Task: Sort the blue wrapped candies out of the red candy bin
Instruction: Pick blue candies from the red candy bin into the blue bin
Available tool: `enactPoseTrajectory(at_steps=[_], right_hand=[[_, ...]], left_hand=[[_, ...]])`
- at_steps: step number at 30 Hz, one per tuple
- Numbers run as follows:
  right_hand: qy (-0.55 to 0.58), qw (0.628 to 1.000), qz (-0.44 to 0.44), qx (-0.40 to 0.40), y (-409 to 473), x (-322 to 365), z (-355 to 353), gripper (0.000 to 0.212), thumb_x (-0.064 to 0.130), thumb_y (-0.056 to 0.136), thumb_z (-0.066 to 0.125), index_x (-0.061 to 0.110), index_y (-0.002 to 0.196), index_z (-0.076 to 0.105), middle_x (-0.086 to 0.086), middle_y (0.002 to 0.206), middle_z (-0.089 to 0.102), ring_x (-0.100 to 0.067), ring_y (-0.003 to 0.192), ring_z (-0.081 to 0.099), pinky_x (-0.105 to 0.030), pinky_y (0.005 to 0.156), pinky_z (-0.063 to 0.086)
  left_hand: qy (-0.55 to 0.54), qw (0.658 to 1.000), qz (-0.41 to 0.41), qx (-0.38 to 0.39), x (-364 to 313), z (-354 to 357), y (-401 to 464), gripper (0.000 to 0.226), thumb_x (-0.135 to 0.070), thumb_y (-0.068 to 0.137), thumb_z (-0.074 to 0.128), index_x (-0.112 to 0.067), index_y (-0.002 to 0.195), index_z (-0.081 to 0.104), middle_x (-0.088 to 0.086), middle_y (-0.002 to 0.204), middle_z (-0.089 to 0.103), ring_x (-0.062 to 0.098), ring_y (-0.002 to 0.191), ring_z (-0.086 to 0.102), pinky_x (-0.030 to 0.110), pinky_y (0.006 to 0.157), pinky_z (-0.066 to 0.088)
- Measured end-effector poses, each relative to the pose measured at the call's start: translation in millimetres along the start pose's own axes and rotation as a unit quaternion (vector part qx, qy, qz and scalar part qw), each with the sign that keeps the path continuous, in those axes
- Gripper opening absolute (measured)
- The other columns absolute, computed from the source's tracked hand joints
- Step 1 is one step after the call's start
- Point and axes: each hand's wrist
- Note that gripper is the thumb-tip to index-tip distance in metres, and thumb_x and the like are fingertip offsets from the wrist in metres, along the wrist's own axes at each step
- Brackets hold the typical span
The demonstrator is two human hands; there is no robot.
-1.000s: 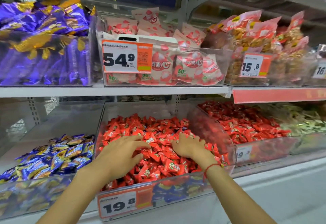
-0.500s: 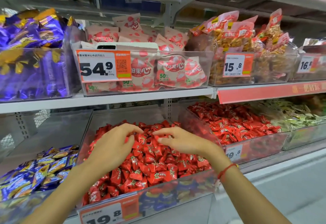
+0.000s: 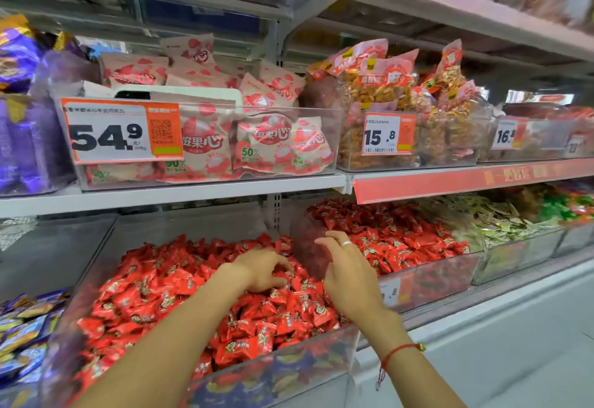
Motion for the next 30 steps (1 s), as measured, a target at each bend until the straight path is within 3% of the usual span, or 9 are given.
enactPoseTrajectory(at_steps=[4,7,11,14,17,21,25,28,30], right_hand=[[-0.016,1.000,-0.006,-0.006,-0.8,-1.6,-0.5,0.045,0.000,0.088,0.046,0.023,0.124,0.057,0.006,0.146,0.035,-0.019,0.119,0.047,-0.029,0.074,0.043],[-0.011,1.000,-0.016,-0.014,-0.5,-4.7,3.4,0.044,-0.002,0.085,0.048,0.021,0.120,0.061,0.003,0.144,0.040,-0.023,0.120,0.049,-0.034,0.080,0.048],[-0.030,0.995,-0.058,-0.074,0.9,-4.8,5.2,0.043,-0.012,0.063,0.066,0.015,0.096,0.072,-0.009,0.114,0.063,-0.033,0.106,0.059,-0.044,0.082,0.053],[0.006,0.992,-0.096,-0.084,3.7,8.8,-1.2,0.033,-0.008,0.075,0.061,0.012,0.098,0.073,-0.009,0.112,0.063,-0.028,0.111,0.056,-0.038,0.087,0.051],[0.046,0.997,-0.060,-0.021,11.0,27.1,-2.8,0.033,0.003,0.089,0.049,0.019,0.106,0.072,-0.001,0.111,0.067,-0.020,0.103,0.061,-0.033,0.085,0.051],[-0.045,0.991,-0.016,0.125,35.3,50.5,15.6,0.032,0.010,0.089,0.050,0.021,0.111,0.070,-0.007,0.116,0.068,-0.030,0.103,0.064,-0.039,0.088,0.052],[-0.154,0.951,0.030,0.265,48.4,67.1,45.5,0.036,0.023,0.092,0.058,0.009,0.125,0.057,-0.014,0.132,0.054,-0.033,0.121,0.053,-0.038,0.097,0.045],[-0.156,0.945,0.021,0.287,53.2,67.0,57.1,0.038,0.022,0.089,0.065,0.013,0.126,0.061,-0.013,0.133,0.055,-0.032,0.121,0.054,-0.036,0.098,0.046],[-0.103,0.953,-0.006,0.285,56.2,63.7,55.6,0.032,0.014,0.088,0.064,0.018,0.119,0.068,-0.010,0.128,0.062,-0.029,0.117,0.058,-0.033,0.098,0.047]], left_hand=[[0.019,0.999,0.000,-0.025,8.9,-13.2,-36.7,0.036,-0.034,0.094,0.059,-0.033,0.130,0.057,-0.007,0.133,0.056,0.016,0.119,0.053,0.027,0.092,0.039],[0.005,0.999,-0.016,-0.044,20.4,-13.9,-74.5,0.032,-0.040,0.096,0.053,-0.040,0.128,0.055,-0.010,0.132,0.055,0.013,0.123,0.050,0.029,0.099,0.040],[0.060,0.993,-0.028,-0.094,32.6,-10.7,-113.0,0.033,-0.046,0.098,0.042,-0.044,0.130,0.051,-0.011,0.120,0.055,0.011,0.118,0.047,0.032,0.097,0.041],[0.069,0.990,-0.035,-0.117,41.4,-6.7,-133.3,0.050,-0.060,0.093,0.024,-0.042,0.129,0.053,-0.012,0.119,0.058,0.012,0.116,0.050,0.031,0.096,0.041],[0.049,0.989,-0.024,-0.140,42.1,2.5,-145.0,0.076,-0.066,0.081,0.004,-0.039,0.128,0.058,-0.013,0.120,0.061,0.010,0.113,0.053,0.025,0.095,0.037],[0.025,0.983,-0.029,-0.177,41.3,7.9,-145.0,0.042,-0.052,0.100,0.030,-0.040,0.131,0.055,-0.018,0.127,0.059,0.004,0.116,0.051,0.020,0.097,0.033],[0.018,0.988,-0.045,-0.146,40.5,4.2,-142.4,0.042,-0.052,0.100,0.032,-0.039,0.135,0.051,-0.015,0.143,0.047,0.006,0.129,0.043,0.024,0.107,0.029],[-0.042,0.990,-0.038,-0.133,41.6,1.1,-142.7,0.071,-0.073,0.087,0.014,-0.038,0.140,0.045,-0.014,0.148,0.042,0.007,0.134,0.041,0.027,0.111,0.030],[-0.113,0.982,-0.042,-0.147,39.8,-1.8,-144.1,0.075,-0.073,0.084,0.013,-0.036,0.143,0.042,-0.014,0.148,0.042,0.007,0.135,0.041,0.028,0.112,0.031]])
Point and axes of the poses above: each hand's wrist, its own y-axis towards the middle knuckle, its own z-axis out of the palm, x = y × z
